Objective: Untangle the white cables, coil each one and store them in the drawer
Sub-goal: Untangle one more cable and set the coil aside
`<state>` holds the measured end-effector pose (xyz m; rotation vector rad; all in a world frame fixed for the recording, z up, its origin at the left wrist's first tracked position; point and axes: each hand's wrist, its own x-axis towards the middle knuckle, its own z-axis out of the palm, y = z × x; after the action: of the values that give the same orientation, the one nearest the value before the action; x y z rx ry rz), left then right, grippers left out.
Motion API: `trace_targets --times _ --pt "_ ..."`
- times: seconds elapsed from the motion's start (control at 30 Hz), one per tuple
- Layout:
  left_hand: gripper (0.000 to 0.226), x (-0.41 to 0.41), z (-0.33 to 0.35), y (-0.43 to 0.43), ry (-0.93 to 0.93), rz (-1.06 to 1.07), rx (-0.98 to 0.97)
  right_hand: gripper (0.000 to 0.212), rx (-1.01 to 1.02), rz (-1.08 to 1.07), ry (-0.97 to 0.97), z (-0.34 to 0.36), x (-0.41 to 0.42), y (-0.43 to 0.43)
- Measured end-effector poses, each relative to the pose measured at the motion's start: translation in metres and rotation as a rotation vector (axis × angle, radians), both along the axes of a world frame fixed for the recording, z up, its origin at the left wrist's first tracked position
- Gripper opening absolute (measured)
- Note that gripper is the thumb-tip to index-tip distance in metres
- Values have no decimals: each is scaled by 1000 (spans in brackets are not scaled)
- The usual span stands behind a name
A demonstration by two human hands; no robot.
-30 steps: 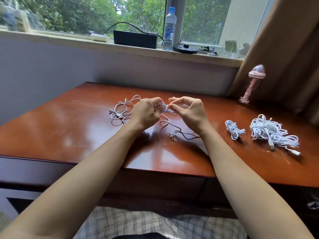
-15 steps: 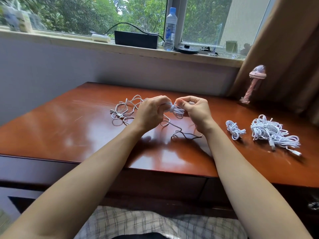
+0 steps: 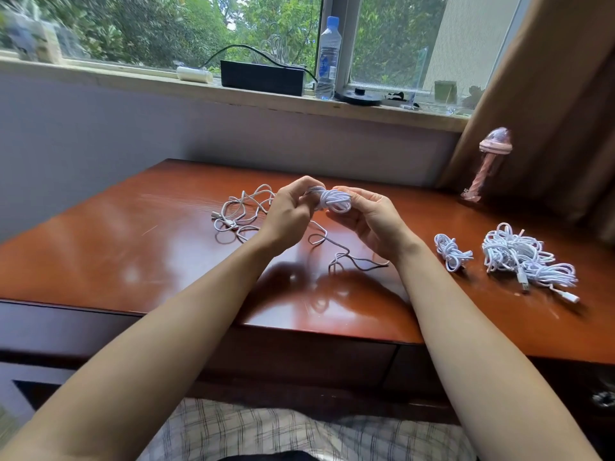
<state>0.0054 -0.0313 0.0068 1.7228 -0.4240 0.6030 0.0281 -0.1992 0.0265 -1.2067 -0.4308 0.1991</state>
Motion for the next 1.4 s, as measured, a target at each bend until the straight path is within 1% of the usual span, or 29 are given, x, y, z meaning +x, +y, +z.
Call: trace_targets --times 0.07,0.17,0.3,0.37,0.5,0.7,0.83,1.0,1.1,1.27,1.4 --pt "25 1 0 -1 45 -42 -103 15 -36 -5 -26 -1 0 1" --pt "23 1 1 -2 89 -74 -223 10 -142 -83 -62 -4 2 1" --pt "19 2 1 -2 94 -55 -256 10 -263 -175 -139 -10 6 2" --pt "19 3 1 -1 101 -18 -271 14 -313 -196 -207 -12 5 5" --pt "15 4 0 0 68 129 -198 23 -387 -214 -313 -14 1 7" --pt "15 11 -6 3 6 278 -79 24 -449 -217 -343 -18 6 10" --pt "18 16 -10 8 -27 402 56 22 -362 -150 -312 -16 1 11" --pt "21 16 -12 10 -84 506 159 30 -209 -104 -192 -15 2 12" --pt "30 15 -13 11 -139 548 230 33 -89 -90 -117 -13 -1 12" --pt "34 13 -11 10 -178 572 261 32 40 -70 -52 -10 -4 16" --pt "32 11 -9 7 -156 572 227 26 146 -51 -9 -9 -5 17"
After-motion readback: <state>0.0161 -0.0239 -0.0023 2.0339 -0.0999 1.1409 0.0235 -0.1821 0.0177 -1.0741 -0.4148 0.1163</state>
